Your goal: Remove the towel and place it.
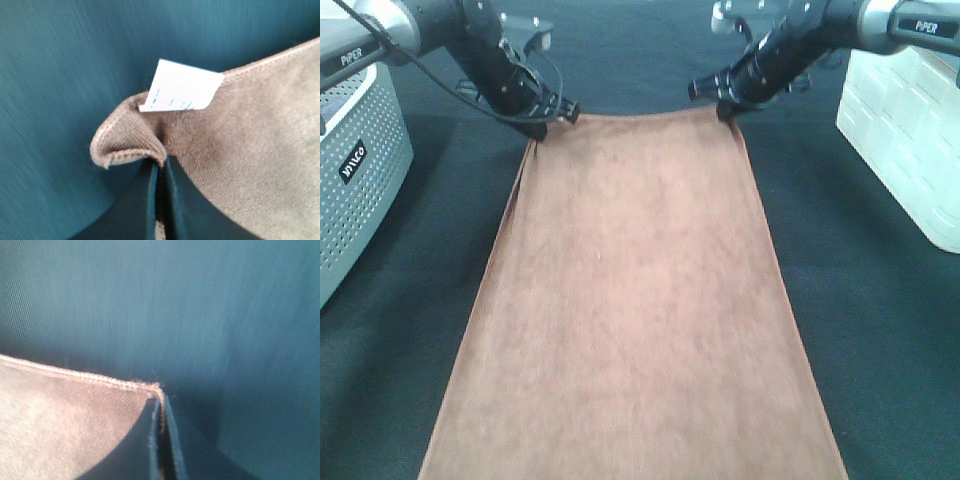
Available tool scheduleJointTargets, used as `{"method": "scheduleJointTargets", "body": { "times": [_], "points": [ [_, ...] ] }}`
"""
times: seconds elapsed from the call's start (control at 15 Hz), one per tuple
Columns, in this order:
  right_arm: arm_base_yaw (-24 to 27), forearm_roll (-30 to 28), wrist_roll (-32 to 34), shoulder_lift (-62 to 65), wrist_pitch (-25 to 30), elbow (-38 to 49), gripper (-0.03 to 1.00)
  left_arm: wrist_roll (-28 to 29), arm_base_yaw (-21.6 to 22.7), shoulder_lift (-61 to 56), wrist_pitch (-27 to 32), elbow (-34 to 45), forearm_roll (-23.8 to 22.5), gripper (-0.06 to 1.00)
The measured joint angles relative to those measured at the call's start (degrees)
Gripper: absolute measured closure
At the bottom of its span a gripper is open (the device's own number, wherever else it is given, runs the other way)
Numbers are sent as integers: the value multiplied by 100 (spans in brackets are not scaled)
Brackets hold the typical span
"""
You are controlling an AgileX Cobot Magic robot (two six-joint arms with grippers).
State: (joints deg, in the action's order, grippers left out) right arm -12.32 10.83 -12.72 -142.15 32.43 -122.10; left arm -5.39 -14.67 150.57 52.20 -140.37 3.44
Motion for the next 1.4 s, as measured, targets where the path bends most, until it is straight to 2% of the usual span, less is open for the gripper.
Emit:
{"method": "scheduleJointTargets", "body": {
  "times": [0.27,0.53,1.13,1.4],
  "points": [
    [0,-34,0,11,-613,-252,97,-126,0,0,-968,-6,-23,94],
    [0,-34,0,11,-1163,-264,97,-143,0,0,-1679,-6,-52,94],
    [0,23,0,-556,-1644,-269,97,-160,0,390,-2280,-6,-103,94],
    [6,166,0,-917,-1690,-510,97,-166,0,596,-2584,-6,-103,94]
  ]
}}
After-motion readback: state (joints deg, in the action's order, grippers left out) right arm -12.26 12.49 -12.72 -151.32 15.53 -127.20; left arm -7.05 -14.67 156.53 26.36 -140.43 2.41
